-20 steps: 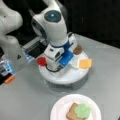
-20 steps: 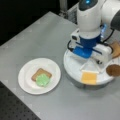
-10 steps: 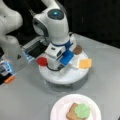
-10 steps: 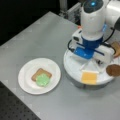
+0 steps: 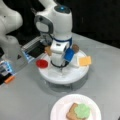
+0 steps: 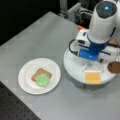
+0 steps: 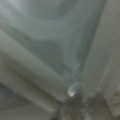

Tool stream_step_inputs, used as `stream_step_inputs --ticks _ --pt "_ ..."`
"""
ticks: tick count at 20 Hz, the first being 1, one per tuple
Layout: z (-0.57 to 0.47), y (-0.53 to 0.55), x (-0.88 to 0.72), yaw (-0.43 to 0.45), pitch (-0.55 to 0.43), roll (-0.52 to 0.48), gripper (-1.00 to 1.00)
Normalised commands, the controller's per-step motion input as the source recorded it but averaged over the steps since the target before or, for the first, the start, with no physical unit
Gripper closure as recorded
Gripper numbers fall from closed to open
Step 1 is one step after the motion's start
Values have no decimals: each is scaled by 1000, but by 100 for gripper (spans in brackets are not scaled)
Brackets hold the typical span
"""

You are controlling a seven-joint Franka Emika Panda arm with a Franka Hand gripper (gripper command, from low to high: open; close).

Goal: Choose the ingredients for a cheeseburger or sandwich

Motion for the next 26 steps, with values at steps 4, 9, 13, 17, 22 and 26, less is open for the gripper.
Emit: stream_step_inputs --ticks 4,9,13,17,22,26 --pt "27 -122 -31 479 152 202 -100" --pt "52 -149 39 263 133 197 -100" --pt "76 -109 108 251 178 159 -100" --pt "89 -87 176 183 176 173 -100" --pt "112 -56 151 -89 117 156 -100" --pt "163 -40 136 -244 90 170 -100"
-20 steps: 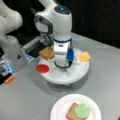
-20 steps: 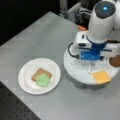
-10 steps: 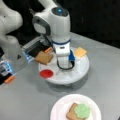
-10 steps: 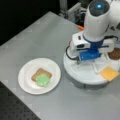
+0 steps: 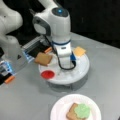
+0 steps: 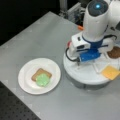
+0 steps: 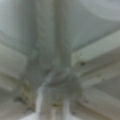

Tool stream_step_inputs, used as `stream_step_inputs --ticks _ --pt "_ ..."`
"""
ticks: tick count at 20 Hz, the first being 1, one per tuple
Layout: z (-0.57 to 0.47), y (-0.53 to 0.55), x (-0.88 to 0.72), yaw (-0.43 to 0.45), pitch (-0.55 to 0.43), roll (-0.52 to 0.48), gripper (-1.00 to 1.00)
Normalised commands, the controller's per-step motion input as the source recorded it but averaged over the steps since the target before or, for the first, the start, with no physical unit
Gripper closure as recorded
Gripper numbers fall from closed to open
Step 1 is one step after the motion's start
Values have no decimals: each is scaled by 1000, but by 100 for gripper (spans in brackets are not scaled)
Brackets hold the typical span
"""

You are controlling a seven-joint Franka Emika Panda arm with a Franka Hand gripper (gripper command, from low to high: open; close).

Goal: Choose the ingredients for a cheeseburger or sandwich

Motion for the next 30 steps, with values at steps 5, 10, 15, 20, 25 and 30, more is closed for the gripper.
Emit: stream_step_inputs --ticks 5,10,15,20,25,30 --pt "259 5 103 -361 20 58 -100" --pt "381 132 67 -349 36 -45 -100" --pt "336 167 128 -253 84 -55 -100" --pt "297 34 126 -374 127 37 -100" --pt "196 -221 27 -476 -31 186 -100" --pt "116 -426 -149 -326 -63 176 -100"
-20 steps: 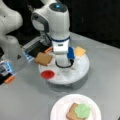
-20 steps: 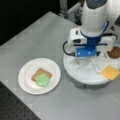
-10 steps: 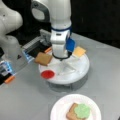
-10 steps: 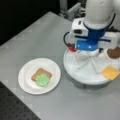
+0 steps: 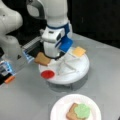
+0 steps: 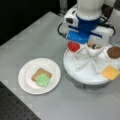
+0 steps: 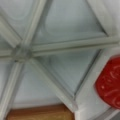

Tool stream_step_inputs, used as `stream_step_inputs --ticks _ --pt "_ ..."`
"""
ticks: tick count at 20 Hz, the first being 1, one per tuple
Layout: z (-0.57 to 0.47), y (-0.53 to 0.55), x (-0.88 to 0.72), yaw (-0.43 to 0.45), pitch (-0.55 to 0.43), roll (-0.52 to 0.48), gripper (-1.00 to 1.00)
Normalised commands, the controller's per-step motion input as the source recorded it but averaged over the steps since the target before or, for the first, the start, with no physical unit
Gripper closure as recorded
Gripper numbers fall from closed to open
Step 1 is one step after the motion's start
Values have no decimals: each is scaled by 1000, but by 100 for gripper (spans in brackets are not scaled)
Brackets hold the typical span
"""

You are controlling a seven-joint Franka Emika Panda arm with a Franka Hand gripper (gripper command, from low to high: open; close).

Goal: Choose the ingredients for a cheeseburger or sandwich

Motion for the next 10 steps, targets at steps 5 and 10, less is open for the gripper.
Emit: stream_step_inputs --ticks 5,10 --pt "-36 -453 -220 -192 -56 121 -100" --pt "-117 -338 -241 -33 -82 74 -100"
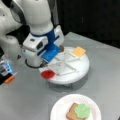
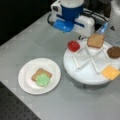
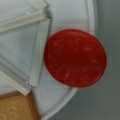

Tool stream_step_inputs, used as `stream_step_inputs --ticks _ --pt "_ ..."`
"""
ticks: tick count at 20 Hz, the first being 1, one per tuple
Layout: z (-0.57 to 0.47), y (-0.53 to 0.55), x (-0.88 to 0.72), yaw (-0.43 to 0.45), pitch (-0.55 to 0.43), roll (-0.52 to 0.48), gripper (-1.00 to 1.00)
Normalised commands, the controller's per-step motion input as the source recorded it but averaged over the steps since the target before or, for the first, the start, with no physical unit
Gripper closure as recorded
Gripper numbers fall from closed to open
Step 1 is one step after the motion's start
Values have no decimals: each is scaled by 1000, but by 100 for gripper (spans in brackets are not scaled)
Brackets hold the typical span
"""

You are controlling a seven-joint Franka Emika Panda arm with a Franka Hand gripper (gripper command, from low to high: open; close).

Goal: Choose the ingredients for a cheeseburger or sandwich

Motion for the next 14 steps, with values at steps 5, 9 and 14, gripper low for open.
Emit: stream_step_inputs --ticks 5,9,14 --pt "-180 -193 -211 -1 -155 132 -100" --pt "-207 -133 -196 -65 -160 295 -100" --pt "-286 -144 -188 -60 -174 445 -100"
